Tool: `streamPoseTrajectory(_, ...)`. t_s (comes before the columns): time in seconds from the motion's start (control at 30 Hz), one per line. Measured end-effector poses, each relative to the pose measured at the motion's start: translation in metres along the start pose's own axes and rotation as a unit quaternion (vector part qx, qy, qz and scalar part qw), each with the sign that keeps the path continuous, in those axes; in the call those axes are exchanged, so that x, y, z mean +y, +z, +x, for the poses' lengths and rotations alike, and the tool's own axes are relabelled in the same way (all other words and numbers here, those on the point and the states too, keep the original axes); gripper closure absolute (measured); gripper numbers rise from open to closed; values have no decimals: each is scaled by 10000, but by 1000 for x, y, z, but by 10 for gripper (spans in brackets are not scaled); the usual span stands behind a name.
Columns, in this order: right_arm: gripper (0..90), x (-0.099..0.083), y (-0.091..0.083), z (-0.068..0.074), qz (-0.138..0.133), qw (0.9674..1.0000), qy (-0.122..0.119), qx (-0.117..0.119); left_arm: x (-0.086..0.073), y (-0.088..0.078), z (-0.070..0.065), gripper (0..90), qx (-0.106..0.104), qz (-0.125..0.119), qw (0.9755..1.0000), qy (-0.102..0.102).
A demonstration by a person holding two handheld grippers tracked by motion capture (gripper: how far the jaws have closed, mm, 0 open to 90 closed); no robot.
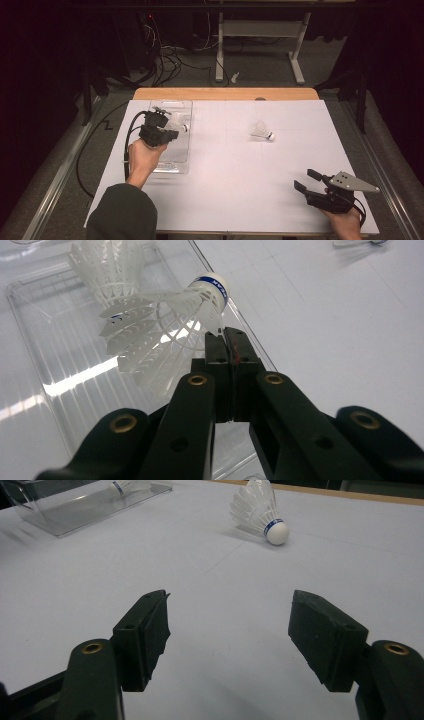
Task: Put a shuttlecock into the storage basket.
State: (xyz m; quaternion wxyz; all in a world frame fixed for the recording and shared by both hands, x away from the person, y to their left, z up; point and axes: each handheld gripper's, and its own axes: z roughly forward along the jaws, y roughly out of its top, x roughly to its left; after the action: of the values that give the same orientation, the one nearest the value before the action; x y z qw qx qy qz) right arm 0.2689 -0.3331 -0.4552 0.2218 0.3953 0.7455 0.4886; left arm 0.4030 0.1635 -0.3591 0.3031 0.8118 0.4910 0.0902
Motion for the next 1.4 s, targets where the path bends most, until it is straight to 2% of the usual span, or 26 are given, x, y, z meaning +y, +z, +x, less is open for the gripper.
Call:
streamPoseTrajectory(0.3, 328, 0, 0, 0, 18, 10000, 13, 4, 5, 8, 10, 897, 155, 76, 9997, -162)
streamPoseTrajectory(0.77, 327, 0, 0, 0, 36, 10000, -17, 5, 8, 27, 18, 895, 231, 186, 9989, -364)
streamPoseTrajectory(1.17, 328, 0, 0, 0, 33, 10000, -31, 19, 11, 42, 18, 893, 221, 332, 9985, -383)
streamPoseTrajectory(1.27, 327, 0, 0, 1, 16, 10000, -44, 24, 12, 45, 18, 869, 237, 300, 9984, -409)
streamPoseTrajectory(1.4, 328, 0, -1, 1, 15, 10000, -43, 29, 11, 44, 17, 782, 261, 267, 9986, -372)
